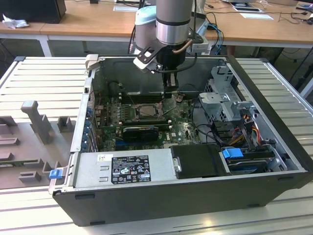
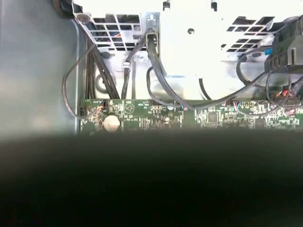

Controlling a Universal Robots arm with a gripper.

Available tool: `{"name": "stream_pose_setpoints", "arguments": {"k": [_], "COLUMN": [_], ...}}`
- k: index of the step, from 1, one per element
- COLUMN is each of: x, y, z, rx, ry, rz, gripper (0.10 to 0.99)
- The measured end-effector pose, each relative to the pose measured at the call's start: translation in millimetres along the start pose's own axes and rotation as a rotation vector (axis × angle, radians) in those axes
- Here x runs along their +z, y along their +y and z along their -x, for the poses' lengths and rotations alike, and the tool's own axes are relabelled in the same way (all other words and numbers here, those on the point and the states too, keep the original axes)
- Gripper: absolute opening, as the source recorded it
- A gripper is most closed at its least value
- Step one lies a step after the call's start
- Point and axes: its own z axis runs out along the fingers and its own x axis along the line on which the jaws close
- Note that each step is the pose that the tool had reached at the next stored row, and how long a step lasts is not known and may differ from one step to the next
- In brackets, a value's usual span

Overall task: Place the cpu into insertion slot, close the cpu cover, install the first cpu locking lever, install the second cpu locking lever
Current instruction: 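Close the cpu cover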

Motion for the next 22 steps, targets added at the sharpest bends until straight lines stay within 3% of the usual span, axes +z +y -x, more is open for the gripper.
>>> {"name": "stream_pose_setpoints", "arguments": {"k": [9,18,19,22], "x": [1.1,2.6,3.5,10.0], "y": [15.6,37.4,42.7,45.9], "z": [0.0,0.0,-0.1,0.0], "rx": [0.000,0.000,-0.001,-0.008], "ry": [0.0000,0.0000,0.0001,0.0004], "rz": [-0.001,-0.003,-0.005,-0.006], "gripper": [0.106,0.106,0.106,0.106]}}
